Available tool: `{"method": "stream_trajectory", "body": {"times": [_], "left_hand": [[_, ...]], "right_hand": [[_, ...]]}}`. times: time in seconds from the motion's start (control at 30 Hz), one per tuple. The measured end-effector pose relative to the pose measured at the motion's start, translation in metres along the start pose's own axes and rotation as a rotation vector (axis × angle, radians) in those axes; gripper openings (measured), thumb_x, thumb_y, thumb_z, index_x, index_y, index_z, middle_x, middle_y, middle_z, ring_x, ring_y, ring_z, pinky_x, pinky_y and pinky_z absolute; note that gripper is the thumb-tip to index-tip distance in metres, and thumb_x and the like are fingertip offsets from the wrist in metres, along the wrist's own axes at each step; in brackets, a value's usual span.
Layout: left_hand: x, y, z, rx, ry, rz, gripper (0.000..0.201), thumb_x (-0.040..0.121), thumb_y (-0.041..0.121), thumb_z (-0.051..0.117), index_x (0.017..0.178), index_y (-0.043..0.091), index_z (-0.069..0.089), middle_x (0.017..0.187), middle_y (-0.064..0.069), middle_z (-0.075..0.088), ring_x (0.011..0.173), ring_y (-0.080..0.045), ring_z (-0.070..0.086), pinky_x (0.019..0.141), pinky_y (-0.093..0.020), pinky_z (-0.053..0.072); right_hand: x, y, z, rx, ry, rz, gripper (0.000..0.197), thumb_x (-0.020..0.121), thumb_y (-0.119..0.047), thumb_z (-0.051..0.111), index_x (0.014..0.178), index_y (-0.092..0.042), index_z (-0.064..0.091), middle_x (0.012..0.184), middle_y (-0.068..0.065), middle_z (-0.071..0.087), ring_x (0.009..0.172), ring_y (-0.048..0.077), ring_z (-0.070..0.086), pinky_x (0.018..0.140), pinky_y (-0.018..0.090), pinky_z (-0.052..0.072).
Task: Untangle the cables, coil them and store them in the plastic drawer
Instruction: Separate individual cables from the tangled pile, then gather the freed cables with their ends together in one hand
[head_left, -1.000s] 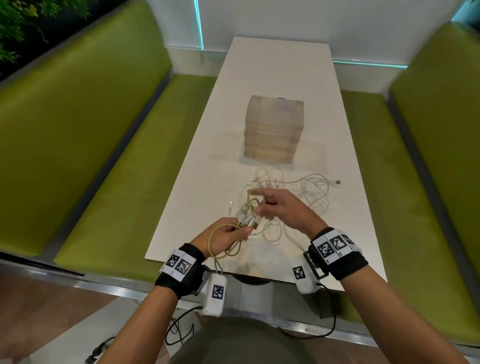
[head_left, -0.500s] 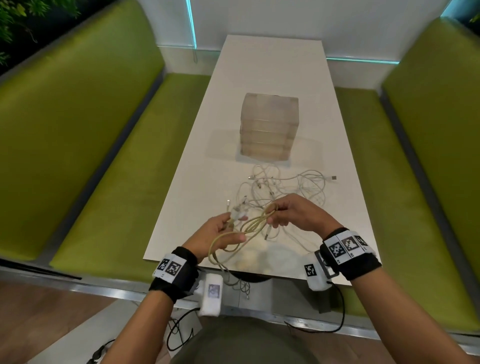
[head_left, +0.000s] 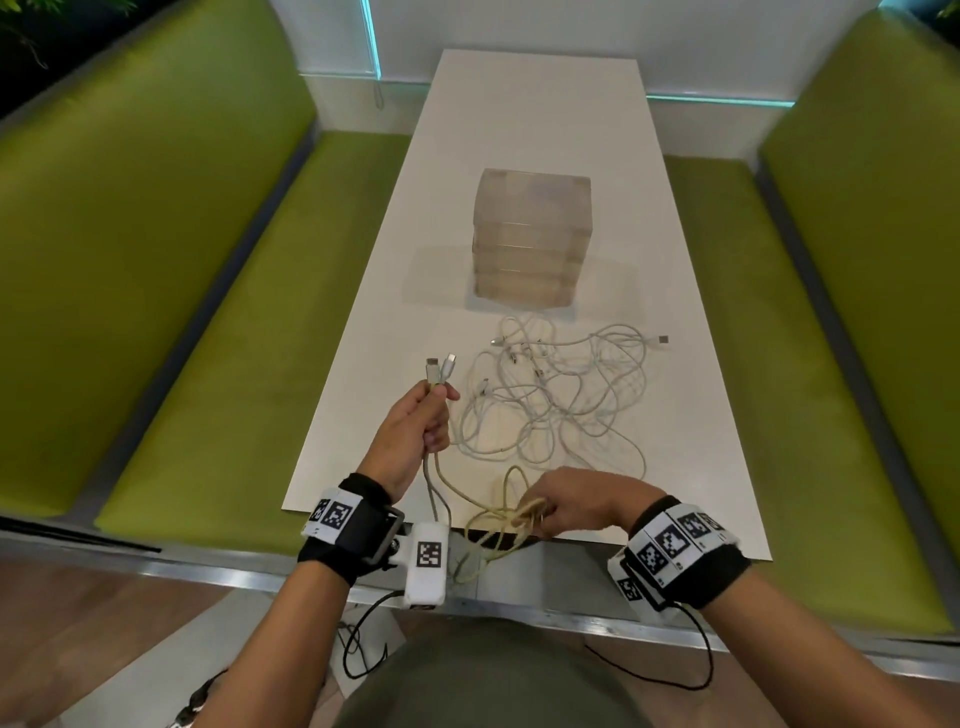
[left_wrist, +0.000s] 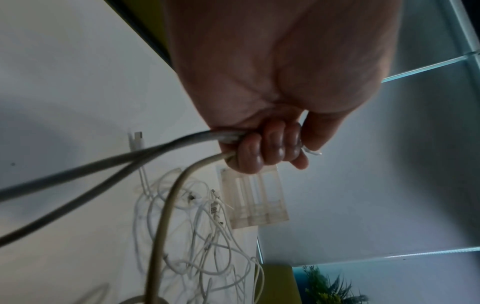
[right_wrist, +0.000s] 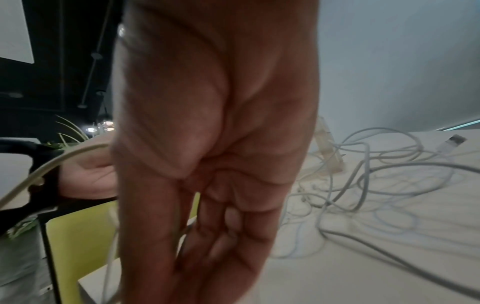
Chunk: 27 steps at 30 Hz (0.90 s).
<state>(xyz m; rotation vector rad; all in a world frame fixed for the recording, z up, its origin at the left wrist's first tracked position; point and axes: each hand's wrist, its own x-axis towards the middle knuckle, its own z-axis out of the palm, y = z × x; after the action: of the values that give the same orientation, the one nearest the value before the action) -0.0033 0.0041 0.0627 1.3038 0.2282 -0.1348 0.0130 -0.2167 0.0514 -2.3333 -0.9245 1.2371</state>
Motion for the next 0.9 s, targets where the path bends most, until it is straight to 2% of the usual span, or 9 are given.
{"method": "stream_trajectory", "body": {"times": [0.07,0.13,0.23,0.37,0.43,0.53,0.67,0.8,0.9], "left_hand": [[0.001,0.000,0.003,0.010,-0.007,0.005,0.022,0.102,0.017,0.038,0.089,0.010,0.055,0.056,0.009,0.028,0.050,-0.008,0.024,0.050,-0.021,0.022],[0.000,0.001,0.002,0.031,-0.002,0.007,0.022,0.102,0.018,0.039,0.089,0.011,0.056,0.056,0.010,0.029,0.051,-0.008,0.023,0.051,-0.021,0.022],[0.000,0.002,-0.002,0.036,0.027,0.014,0.023,0.102,0.021,0.040,0.090,0.011,0.057,0.056,0.010,0.028,0.052,-0.009,0.022,0.052,-0.024,0.021],[0.000,0.002,-0.007,0.005,0.061,0.016,0.025,0.102,0.023,0.040,0.088,0.012,0.058,0.057,0.010,0.027,0.053,-0.009,0.021,0.054,-0.025,0.019],[0.000,0.003,-0.007,-0.003,0.065,0.021,0.026,0.102,0.023,0.039,0.087,0.012,0.057,0.058,0.009,0.027,0.054,-0.010,0.020,0.054,-0.026,0.018],[-0.001,0.002,-0.005,-0.002,0.050,0.022,0.026,0.102,0.024,0.039,0.088,0.012,0.057,0.058,0.008,0.026,0.053,-0.010,0.020,0.054,-0.026,0.019],[-0.002,0.002,0.003,-0.009,0.008,0.019,0.025,0.102,0.023,0.038,0.089,0.011,0.056,0.057,0.008,0.027,0.052,-0.009,0.022,0.052,-0.024,0.021],[-0.002,0.000,0.009,-0.006,-0.021,0.019,0.024,0.102,0.023,0.038,0.092,0.010,0.055,0.056,0.010,0.029,0.050,-0.008,0.025,0.050,-0.020,0.025],[-0.001,-0.002,0.007,-0.002,-0.010,0.015,0.024,0.102,0.024,0.038,0.096,0.009,0.056,0.057,0.009,0.029,0.050,-0.007,0.025,0.050,-0.020,0.025]], "right_hand": [[-0.003,-0.005,0.004,-0.049,-0.112,-0.021,0.051,0.085,-0.005,0.056,0.132,-0.024,0.054,0.116,0.010,0.063,0.103,0.024,0.057,0.089,0.036,0.045],[-0.008,-0.011,0.007,-0.008,-0.228,-0.004,0.082,0.082,0.000,0.056,0.144,-0.045,0.028,0.122,0.014,0.060,0.109,0.031,0.057,0.096,0.043,0.047],[-0.020,-0.020,0.005,0.088,-0.310,0.056,0.106,0.080,-0.010,0.071,0.140,-0.060,-0.001,0.128,0.015,0.057,0.110,0.037,0.059,0.097,0.049,0.048],[-0.034,-0.028,-0.001,0.190,-0.290,0.086,0.111,0.076,-0.036,0.078,0.137,-0.062,-0.012,0.132,0.012,0.058,0.113,0.029,0.061,0.102,0.042,0.044],[-0.033,-0.027,-0.004,0.220,-0.167,0.084,0.098,0.081,-0.045,0.070,0.142,-0.057,-0.006,0.114,0.008,0.068,0.097,0.019,0.067,0.096,0.035,0.049],[-0.022,-0.019,-0.004,0.217,0.056,0.139,0.066,0.090,-0.045,0.058,0.147,-0.035,0.024,0.095,-0.003,0.069,0.078,0.010,0.065,0.084,0.028,0.050],[-0.004,-0.012,0.001,0.161,0.151,0.124,0.045,0.095,-0.037,0.053,0.136,-0.022,0.047,0.124,0.000,0.059,0.095,0.009,0.052,0.087,0.024,0.039],[0.017,-0.004,0.009,0.149,0.211,0.111,0.042,0.094,-0.029,0.055,0.134,-0.018,0.049,0.126,0.002,0.056,0.106,0.015,0.053,0.087,0.022,0.038],[0.031,0.001,0.006,0.112,0.373,0.132,0.034,0.093,-0.018,0.056,0.127,-0.016,0.056,0.123,0.006,0.054,0.108,0.020,0.056,0.088,0.025,0.041]]}}
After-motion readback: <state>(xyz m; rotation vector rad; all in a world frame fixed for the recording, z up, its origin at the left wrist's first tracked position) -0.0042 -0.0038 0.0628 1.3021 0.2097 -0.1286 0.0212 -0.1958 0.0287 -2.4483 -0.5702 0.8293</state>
